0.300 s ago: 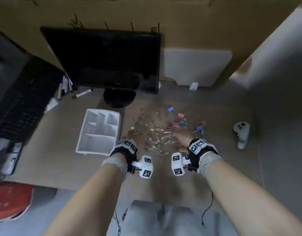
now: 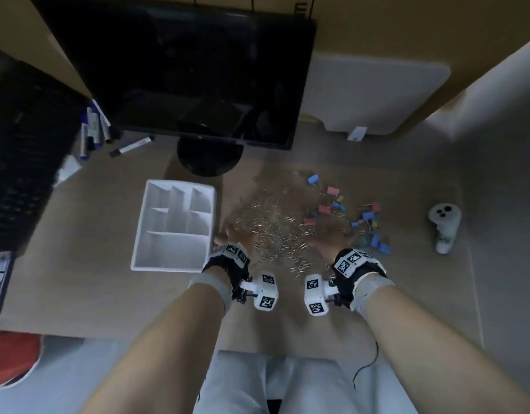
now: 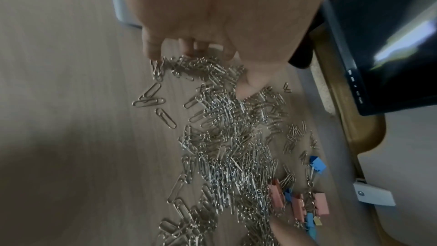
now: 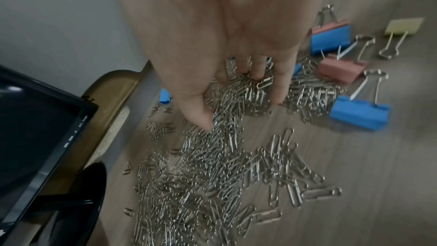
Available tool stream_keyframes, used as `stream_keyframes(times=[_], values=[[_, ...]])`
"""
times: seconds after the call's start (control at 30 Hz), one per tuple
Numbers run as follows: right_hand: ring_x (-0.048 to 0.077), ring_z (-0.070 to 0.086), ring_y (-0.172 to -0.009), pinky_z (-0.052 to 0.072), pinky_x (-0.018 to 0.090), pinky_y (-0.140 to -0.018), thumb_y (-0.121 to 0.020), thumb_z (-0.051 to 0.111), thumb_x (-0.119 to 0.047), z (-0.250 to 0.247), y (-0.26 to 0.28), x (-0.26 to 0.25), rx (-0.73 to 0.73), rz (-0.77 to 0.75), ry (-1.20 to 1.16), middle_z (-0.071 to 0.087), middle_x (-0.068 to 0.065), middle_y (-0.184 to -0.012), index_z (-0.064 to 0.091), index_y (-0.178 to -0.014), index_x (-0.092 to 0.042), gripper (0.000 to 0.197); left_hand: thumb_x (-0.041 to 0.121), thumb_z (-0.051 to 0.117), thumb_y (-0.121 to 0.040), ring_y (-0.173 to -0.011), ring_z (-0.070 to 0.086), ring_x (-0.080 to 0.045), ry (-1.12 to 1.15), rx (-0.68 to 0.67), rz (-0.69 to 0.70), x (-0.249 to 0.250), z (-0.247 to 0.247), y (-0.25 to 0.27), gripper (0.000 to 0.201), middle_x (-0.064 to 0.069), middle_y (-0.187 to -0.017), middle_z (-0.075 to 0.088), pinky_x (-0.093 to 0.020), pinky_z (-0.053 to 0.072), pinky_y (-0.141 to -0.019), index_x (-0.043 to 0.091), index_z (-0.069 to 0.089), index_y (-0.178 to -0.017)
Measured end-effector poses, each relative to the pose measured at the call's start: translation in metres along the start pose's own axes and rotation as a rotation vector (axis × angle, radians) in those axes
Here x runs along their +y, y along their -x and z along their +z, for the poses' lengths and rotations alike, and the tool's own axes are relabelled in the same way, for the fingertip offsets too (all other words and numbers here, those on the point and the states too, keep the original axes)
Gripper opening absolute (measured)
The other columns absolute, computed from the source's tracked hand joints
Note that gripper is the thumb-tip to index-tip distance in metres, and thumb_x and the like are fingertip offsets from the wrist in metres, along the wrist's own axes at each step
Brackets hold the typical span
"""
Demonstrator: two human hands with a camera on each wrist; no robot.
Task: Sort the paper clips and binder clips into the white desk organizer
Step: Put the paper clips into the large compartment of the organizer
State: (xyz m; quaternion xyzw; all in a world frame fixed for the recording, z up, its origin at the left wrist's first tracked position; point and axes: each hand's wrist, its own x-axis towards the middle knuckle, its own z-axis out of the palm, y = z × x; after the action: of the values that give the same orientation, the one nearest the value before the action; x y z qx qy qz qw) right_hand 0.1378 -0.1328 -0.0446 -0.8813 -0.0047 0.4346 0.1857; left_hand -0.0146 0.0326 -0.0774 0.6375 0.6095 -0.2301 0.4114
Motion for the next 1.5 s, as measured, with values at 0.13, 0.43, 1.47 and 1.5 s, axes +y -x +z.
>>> stream_keyframes(times=[0.13, 0.43, 1.47, 1.5], values=[[0.042, 0.039, -0.123, 0.043, 0.049, -0.103, -0.073, 0.074, -0.031, 0.022, 0.001, -0.013, 0.037, -0.026, -0.041, 0.026, 0.013, -0.141, 0.041, -0.141, -0.034, 0.075, 0.034, 0.058, -0.089, -0.136, 0.028, -0.035, 0.184, -0.041, 0.02, 0.014, -0.006, 0.0, 0.079, -0.01, -0.151, 0.021, -0.045, 0.03, -0.107, 0.032, 0.014, -0.153], [0.03, 0.058, -0.101, 0.053, 0.051, -0.091, -0.078, 0.065, -0.031, 0.027, -0.016, -0.017, 0.08, -0.068, -0.012, 0.061, 0.012, -0.113, 0.061, -0.118, -0.024, 0.041, 0.026, 0.058, -0.09, -0.12, 0.048, -0.025, 0.192, -0.132, 0.203, 0.023, -0.013, -0.009, 0.045, -0.005, -0.141, 0.046, -0.03, 0.039, -0.097, 0.02, 0.053, -0.134], [0.04, 0.024, -0.133, 0.038, 0.053, -0.102, -0.056, 0.083, -0.065, 0.084, 0.031, -0.054, 0.224, -0.06, 0.297, 0.021, 0.015, -0.146, 0.013, -0.15, -0.024, 0.124, 0.03, 0.059, -0.082, -0.148, 0.005, -0.029, 0.068, 0.637, -0.198, -0.075, -0.114, 0.023, 0.091, -0.007, -0.161, 0.006, -0.05, 0.006, -0.119, 0.022, 0.005, -0.154], [0.04, 0.028, -0.129, 0.04, 0.053, -0.1, -0.056, 0.083, -0.063, 0.088, 0.031, -0.054, 0.263, -0.069, 0.31, 0.024, 0.017, -0.143, 0.016, -0.148, -0.023, 0.121, 0.03, 0.059, -0.082, -0.146, 0.012, -0.03, 0.082, 0.608, -0.205, -0.077, -0.115, 0.019, 0.091, -0.009, -0.16, 0.011, -0.049, 0.009, -0.118, 0.021, 0.005, -0.154]])
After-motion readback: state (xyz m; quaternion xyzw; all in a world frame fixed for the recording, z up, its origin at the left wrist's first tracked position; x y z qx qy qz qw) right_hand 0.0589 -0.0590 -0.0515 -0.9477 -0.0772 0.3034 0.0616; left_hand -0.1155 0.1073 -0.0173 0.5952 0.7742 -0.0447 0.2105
